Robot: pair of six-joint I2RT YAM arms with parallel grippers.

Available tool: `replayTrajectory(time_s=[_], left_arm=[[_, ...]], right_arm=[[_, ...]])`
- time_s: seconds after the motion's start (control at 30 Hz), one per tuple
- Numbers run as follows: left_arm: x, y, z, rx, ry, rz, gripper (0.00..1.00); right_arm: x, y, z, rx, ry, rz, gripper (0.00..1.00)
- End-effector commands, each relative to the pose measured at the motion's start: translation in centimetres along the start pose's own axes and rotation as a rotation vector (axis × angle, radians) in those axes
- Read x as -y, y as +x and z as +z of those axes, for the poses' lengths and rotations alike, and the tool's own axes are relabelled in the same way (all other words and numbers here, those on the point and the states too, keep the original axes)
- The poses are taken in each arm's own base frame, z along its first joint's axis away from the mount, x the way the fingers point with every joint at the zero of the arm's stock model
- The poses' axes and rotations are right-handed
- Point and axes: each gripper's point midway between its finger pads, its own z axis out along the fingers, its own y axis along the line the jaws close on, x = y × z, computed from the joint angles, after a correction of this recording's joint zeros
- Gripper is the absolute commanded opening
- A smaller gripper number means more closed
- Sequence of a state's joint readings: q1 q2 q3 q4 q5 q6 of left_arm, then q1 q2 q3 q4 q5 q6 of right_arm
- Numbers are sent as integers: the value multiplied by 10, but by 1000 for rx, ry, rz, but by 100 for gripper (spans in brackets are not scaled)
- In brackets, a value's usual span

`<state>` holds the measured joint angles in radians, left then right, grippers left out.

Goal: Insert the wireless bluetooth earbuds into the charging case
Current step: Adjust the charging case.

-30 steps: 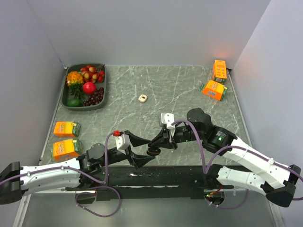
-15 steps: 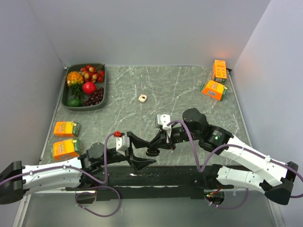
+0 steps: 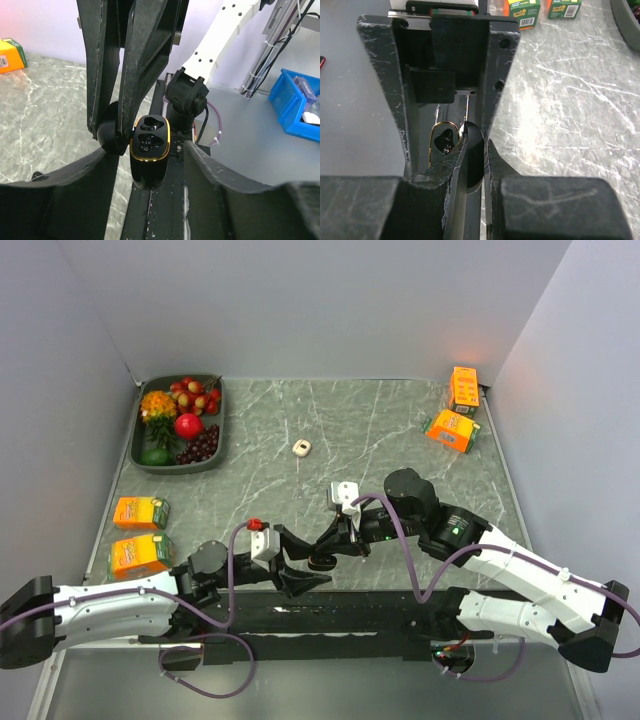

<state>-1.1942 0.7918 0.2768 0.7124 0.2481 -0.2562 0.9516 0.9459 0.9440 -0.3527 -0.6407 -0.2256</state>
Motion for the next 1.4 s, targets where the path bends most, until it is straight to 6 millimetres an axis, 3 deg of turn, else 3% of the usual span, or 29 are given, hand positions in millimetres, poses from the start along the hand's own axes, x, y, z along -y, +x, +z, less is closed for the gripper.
replayTrajectory(time_s=[0.0,0.23,0.57,0.67,0.7,0.9,1.03,1.17,1.23,1.3,1.33,1.37], left_arm=[[7,-26,7,82,36,26,57],[10,-26,9,78,57,28,41],[10,-24,8,75,55,27,36],[9,-24,9,71,55,31,19],[9,-24,9,71,55,33,4],[9,-25,9,88,55,32,1],[7,-26,6,112,49,51,1],[6,-29,3,144,38,65,1],[4,-28,2,149,30,68,1],[2,-29,2,154,22,76,1],[0,-29,2,156,8,77,1],[-1,-30,1,157,2,78,1]], right_arm=[[-4,-23,-2,56,-21,-48,0],[-4,-21,-1,54,-22,-44,0],[-5,-23,-2,57,-27,-46,0],[-7,-22,-1,53,-33,-43,0],[-6,-22,-1,53,-30,-42,0],[-4,-23,-2,52,-18,-39,0],[0,-28,-4,67,16,-32,39],[4,-33,-7,89,51,-18,58],[6,-39,-8,107,67,-20,79],[9,-47,-12,131,90,-22,85],[13,-53,-13,153,117,-20,99],[15,-61,-18,181,140,-29,99]])
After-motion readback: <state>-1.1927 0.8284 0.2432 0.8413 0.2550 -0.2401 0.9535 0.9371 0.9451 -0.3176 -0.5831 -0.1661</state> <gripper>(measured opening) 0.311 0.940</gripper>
